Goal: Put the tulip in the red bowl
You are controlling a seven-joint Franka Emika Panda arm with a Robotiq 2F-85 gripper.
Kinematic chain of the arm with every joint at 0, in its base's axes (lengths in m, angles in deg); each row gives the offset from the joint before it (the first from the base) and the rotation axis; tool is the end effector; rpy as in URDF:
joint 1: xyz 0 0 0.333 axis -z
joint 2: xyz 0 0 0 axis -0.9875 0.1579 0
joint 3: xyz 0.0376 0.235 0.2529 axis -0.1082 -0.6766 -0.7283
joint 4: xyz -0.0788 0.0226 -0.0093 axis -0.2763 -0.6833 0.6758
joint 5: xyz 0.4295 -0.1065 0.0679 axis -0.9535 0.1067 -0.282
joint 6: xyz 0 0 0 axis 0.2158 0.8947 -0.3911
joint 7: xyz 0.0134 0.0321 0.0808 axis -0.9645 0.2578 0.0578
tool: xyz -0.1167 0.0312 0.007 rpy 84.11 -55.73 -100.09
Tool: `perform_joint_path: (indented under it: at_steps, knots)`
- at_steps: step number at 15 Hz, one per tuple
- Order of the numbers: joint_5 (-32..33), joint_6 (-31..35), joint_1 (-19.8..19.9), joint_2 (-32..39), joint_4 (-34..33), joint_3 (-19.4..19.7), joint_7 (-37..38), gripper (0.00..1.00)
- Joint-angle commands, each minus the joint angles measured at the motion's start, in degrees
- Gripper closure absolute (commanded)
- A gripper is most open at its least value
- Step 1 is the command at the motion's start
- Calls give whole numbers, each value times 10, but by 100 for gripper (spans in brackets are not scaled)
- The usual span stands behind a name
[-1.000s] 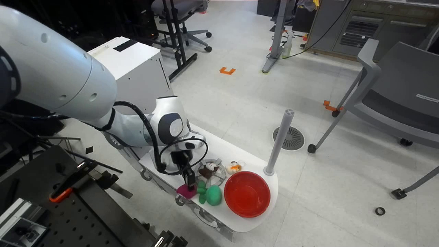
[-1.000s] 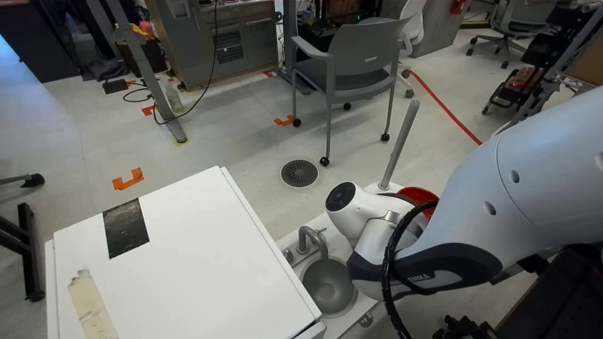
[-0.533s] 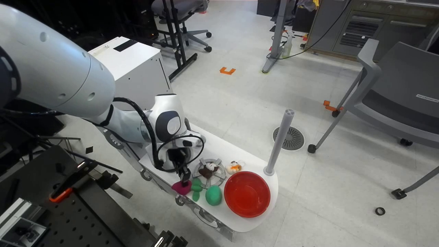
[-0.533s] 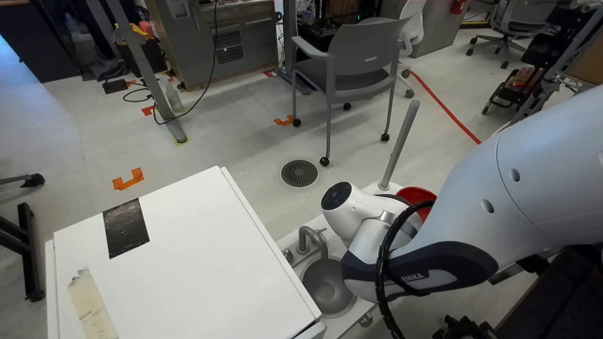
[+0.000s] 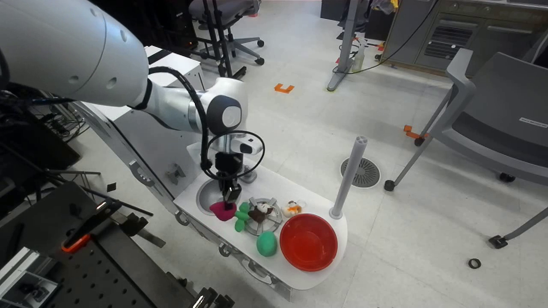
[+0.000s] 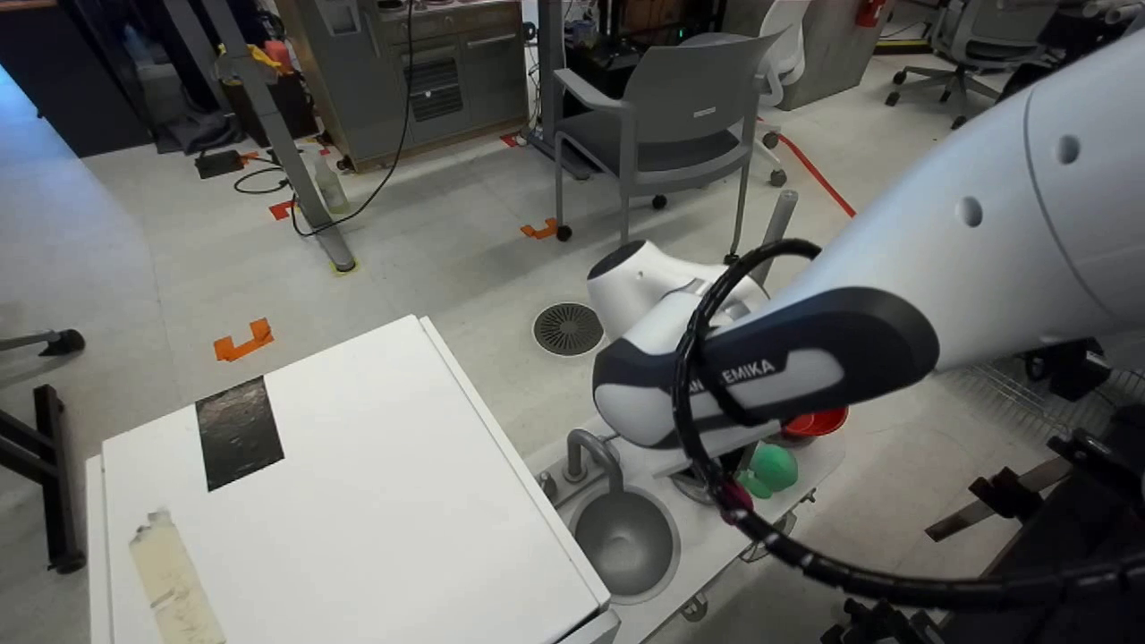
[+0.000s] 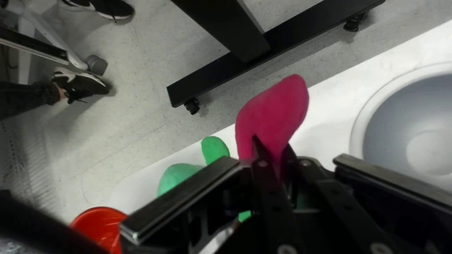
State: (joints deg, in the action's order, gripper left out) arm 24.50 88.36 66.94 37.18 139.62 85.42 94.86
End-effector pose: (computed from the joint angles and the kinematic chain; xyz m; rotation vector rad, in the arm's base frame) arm 0.6812 0.1121 -0.1434 2.6312 -0.5502 -0.6620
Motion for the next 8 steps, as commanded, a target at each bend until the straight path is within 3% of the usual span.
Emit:
perform_joint_path:
  at_steps: [1,5,8]
  knots:
    - [-12,-68,28,-11,-31,27,38,98]
    - [-22,-106,69,-19,-49,35,45,98]
    - [-33,-105,98,12,-102,33,56,98]
